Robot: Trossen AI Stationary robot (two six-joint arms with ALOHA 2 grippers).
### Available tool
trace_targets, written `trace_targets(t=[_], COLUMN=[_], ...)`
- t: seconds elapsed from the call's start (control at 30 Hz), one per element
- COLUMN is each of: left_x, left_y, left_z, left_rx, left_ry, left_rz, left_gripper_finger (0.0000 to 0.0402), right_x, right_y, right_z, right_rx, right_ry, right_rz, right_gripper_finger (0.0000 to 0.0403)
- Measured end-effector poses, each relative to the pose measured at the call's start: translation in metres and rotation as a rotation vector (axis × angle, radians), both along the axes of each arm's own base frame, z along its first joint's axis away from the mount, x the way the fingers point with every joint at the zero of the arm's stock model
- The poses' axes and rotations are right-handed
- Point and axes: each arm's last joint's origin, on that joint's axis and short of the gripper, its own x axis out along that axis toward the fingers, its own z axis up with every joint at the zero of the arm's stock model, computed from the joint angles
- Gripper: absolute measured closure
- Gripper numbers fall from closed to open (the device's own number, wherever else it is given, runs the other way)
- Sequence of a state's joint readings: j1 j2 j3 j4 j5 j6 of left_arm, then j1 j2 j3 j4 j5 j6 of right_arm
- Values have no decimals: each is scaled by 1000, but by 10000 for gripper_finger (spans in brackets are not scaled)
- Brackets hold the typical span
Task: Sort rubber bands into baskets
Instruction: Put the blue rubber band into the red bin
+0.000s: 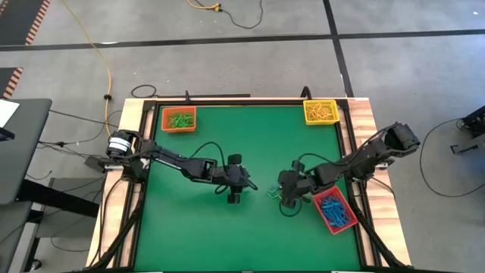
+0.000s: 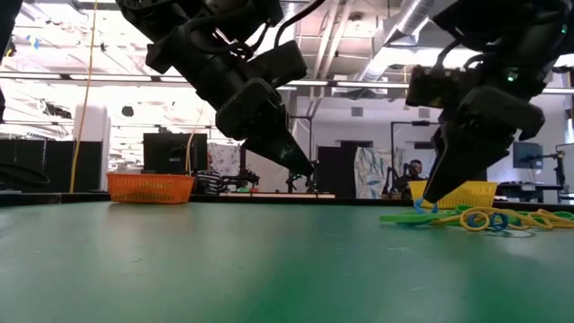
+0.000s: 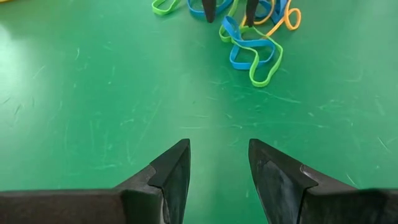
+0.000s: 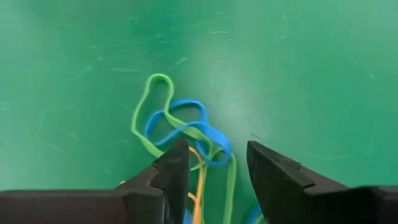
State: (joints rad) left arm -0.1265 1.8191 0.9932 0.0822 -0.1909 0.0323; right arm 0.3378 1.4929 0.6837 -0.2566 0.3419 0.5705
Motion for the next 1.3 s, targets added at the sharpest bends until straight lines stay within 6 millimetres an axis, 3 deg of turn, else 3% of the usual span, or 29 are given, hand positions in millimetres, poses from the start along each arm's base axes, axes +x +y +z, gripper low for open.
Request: trace_targets(t=[0.17,0.7,1.0,1.3], left_x=[0,1,1,1], left_y=[0,0,0,0], left_z=[0,1,1,1], left_rx=[0,1,1,1], left_ry=[0,-16,-14,-13], left_rz=[0,-3,-3,-4], left_gripper_finger=[248,248,248,248], right_x=[0,0,3,13], right_y=[0,6,13,30], right_z=[0,0,6,51], right_rx=[12,34,-81,-328], right_ry=[5,6,-55,-193], right_rz=[19,98,129,172], right_gripper_finger=[230,386,389,390])
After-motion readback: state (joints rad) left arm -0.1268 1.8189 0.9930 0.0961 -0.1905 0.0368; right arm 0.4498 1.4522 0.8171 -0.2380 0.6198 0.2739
